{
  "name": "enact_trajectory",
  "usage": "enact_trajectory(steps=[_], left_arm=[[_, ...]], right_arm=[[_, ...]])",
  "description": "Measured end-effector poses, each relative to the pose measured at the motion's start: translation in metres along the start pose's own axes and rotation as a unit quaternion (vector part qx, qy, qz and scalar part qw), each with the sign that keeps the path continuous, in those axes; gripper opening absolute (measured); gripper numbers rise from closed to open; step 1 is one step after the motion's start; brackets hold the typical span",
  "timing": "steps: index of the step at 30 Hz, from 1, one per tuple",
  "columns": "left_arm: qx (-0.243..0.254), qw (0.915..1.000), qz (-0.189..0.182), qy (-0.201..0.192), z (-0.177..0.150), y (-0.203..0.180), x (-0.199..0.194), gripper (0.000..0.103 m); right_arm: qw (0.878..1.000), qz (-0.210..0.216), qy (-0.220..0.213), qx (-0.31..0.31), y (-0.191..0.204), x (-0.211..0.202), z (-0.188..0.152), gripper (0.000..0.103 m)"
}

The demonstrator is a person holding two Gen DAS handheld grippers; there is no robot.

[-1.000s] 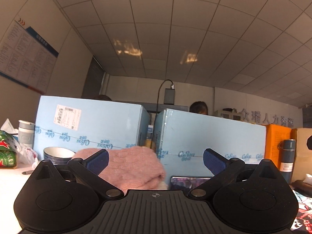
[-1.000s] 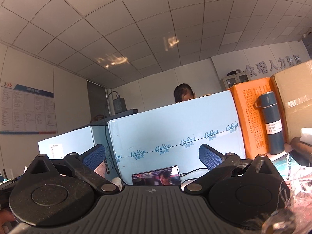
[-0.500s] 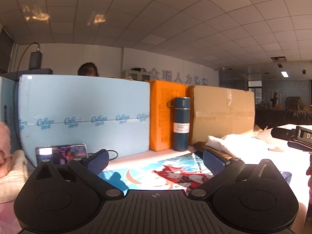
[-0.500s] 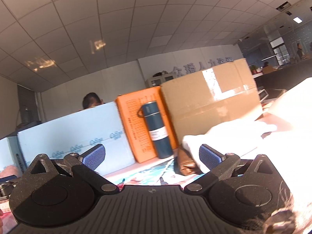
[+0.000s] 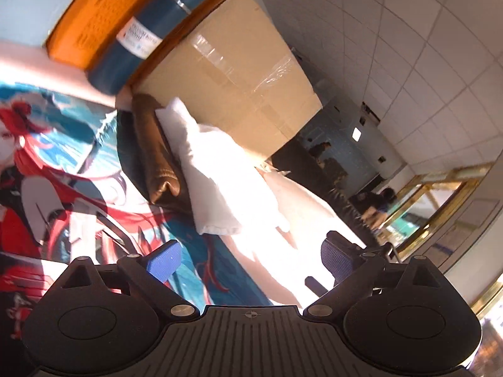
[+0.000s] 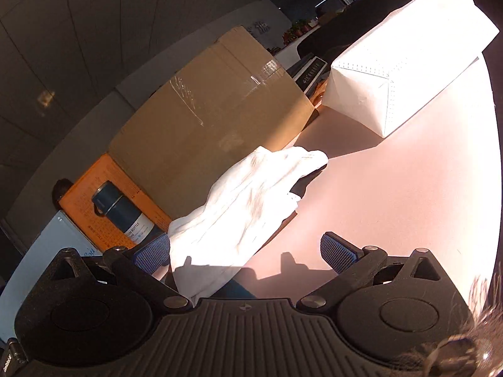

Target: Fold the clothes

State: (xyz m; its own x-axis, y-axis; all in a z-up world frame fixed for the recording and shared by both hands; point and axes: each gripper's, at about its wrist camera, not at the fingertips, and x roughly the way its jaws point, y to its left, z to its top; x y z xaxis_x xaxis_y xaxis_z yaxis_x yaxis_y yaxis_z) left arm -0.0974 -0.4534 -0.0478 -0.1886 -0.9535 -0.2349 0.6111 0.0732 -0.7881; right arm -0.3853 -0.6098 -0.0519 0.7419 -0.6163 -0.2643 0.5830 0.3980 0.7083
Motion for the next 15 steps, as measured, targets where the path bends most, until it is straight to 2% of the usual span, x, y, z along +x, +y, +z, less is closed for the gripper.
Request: enact_trajectory(steps=[3,7,10,12,14,15], left_arm=[[-0.039,0.9992,0.01,-0.005,0.005,0.011,0.024,0.097],[-0.045,0.9988,0.019,-0.005,0.006,0.008,0.047,0.097],[-0.038,0.999,0.018,-0.012,0.006,0.004,0.062,0.097],[-0.01,0.9994,0.027,-0.019,0.008,0.0,0.075,0.097],[0.011,0.9989,0.038,-0.024,0.007,-0.005,0.085,0.097],[0.02,0.9986,0.042,-0.026,0.006,-0.007,0.089,0.097]], right_arm=[[0.999,-0.001,0.015,0.042,-0.015,0.027,0.018,0.103],[0.997,-0.036,0.009,0.067,-0.027,0.06,0.039,0.101],[0.996,-0.049,0.002,0.075,-0.031,0.078,0.052,0.101],[0.995,-0.05,0.003,0.082,-0.034,0.09,0.058,0.1],[0.995,-0.053,0.005,0.086,-0.035,0.101,0.063,0.094],[0.995,-0.055,0.008,0.085,-0.035,0.107,0.066,0.083]])
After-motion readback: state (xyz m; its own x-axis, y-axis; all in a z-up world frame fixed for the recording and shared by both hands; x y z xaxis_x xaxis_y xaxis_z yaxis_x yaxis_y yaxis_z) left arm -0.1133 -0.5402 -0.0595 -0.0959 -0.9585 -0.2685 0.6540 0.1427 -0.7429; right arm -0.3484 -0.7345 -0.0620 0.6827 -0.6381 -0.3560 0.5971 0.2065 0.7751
